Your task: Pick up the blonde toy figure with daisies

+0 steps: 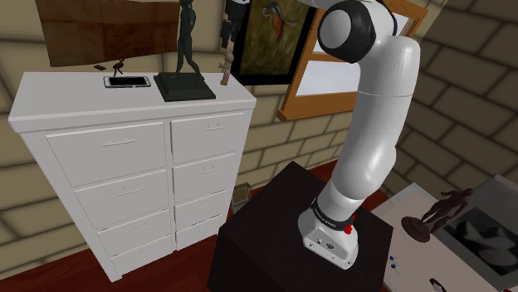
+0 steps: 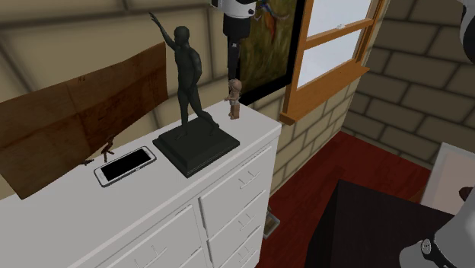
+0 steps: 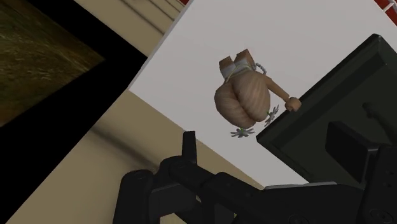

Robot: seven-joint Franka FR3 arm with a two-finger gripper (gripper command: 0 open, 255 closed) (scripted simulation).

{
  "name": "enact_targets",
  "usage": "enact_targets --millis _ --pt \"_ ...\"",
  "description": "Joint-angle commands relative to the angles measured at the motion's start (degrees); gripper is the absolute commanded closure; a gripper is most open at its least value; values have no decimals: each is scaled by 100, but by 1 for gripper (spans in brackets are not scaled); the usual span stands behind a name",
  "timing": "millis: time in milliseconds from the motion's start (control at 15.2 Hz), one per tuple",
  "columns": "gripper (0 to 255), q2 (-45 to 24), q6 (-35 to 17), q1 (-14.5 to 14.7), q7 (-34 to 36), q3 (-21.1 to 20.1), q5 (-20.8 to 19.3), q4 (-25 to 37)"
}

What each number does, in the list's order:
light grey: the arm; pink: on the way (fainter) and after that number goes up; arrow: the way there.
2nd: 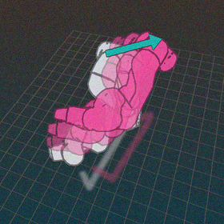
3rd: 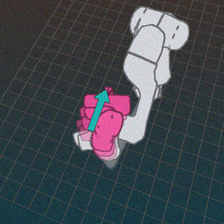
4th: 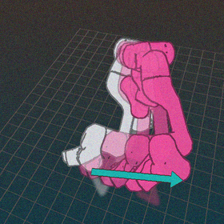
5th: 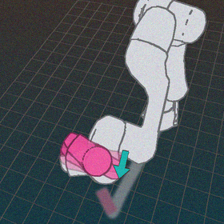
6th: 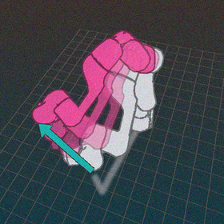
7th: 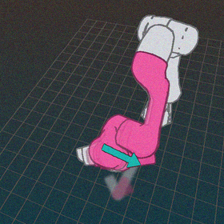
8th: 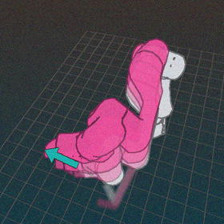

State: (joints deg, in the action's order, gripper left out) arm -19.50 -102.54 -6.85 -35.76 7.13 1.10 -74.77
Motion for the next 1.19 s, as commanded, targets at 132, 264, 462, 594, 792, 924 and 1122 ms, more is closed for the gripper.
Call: enact_targets --millis 132,264,462,594,792,924,1122 --pt "0 -88 -211 -9 -33 -2 4 -111" --pt "0 -66 -376 -3 -30 -3 1 -298" --pt "0 -47 -584 3 -27 -5 -2 -525" --pt "255 -45 -579 2 -28 -4 -2 -521" --pt "255 -40 -581 0 -32 -3 -1 -528" --pt "255 -39 -580 1 -31 -4 -2 -529" --pt "255 -43 -577 0 -32 -3 -1 -521"
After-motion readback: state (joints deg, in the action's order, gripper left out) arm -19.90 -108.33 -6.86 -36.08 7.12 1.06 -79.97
